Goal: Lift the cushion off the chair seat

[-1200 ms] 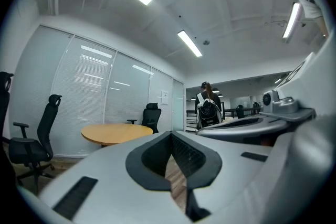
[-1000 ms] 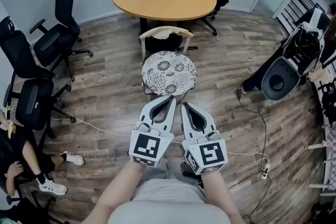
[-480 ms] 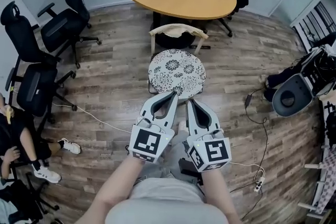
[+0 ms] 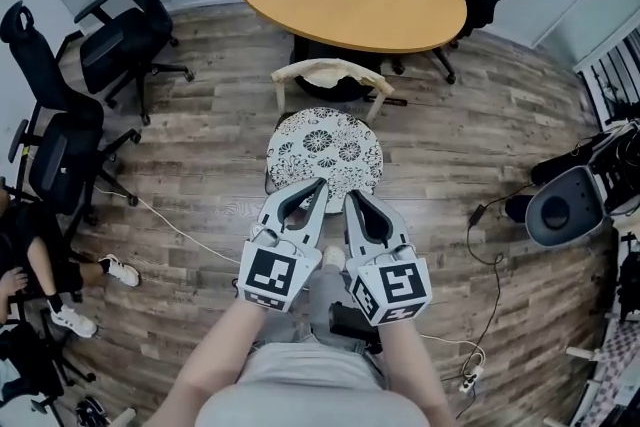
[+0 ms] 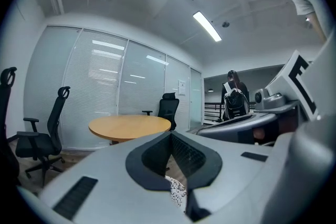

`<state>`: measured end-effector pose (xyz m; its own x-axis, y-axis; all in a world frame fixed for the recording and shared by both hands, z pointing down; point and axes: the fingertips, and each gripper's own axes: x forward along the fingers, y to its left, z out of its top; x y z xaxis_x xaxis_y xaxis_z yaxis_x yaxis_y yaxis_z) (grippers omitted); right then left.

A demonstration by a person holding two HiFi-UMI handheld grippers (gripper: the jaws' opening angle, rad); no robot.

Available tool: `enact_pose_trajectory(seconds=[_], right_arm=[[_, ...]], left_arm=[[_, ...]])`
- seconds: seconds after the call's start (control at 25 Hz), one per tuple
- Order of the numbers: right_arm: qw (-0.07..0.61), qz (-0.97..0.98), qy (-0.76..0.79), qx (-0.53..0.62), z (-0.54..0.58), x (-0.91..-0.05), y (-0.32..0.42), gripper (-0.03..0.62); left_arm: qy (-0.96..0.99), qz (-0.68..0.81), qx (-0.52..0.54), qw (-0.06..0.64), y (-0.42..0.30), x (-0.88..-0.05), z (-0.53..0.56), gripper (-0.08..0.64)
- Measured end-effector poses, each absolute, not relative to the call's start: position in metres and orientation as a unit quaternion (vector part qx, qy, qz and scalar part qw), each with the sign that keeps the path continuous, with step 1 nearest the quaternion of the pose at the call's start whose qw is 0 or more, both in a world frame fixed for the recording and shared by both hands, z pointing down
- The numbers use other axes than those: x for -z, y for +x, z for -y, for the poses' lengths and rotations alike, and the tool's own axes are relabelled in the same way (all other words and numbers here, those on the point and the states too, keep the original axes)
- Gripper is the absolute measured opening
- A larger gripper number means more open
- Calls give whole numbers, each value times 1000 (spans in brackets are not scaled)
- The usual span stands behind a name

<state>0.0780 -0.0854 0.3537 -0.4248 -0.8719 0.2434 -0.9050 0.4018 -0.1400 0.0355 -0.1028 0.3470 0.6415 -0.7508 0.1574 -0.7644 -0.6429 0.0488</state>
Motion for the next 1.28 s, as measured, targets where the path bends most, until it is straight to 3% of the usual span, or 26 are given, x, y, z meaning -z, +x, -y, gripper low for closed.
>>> enact_pose_trajectory(seconds=[0.72, 0.76, 0.84, 0.88, 1.28], right_arm=[[102, 866, 460, -165, 181, -411, 145, 23], [104, 866, 458, -171, 184, -418, 146, 33], [107, 867, 449, -185, 188, -430, 146, 171], [109, 868, 446, -190, 190, -436, 146, 187], [157, 836, 473, -228, 222, -517, 162, 196]], left_arm=[[867, 479, -78, 111, 100, -417, 191, -8], [865, 481, -79, 114, 100, -421, 195, -8], [862, 485, -83, 117, 100, -430, 203, -8], [862, 486, -85, 118, 99, -434, 207, -8], [863, 474, -107, 139, 97, -500, 239, -8]])
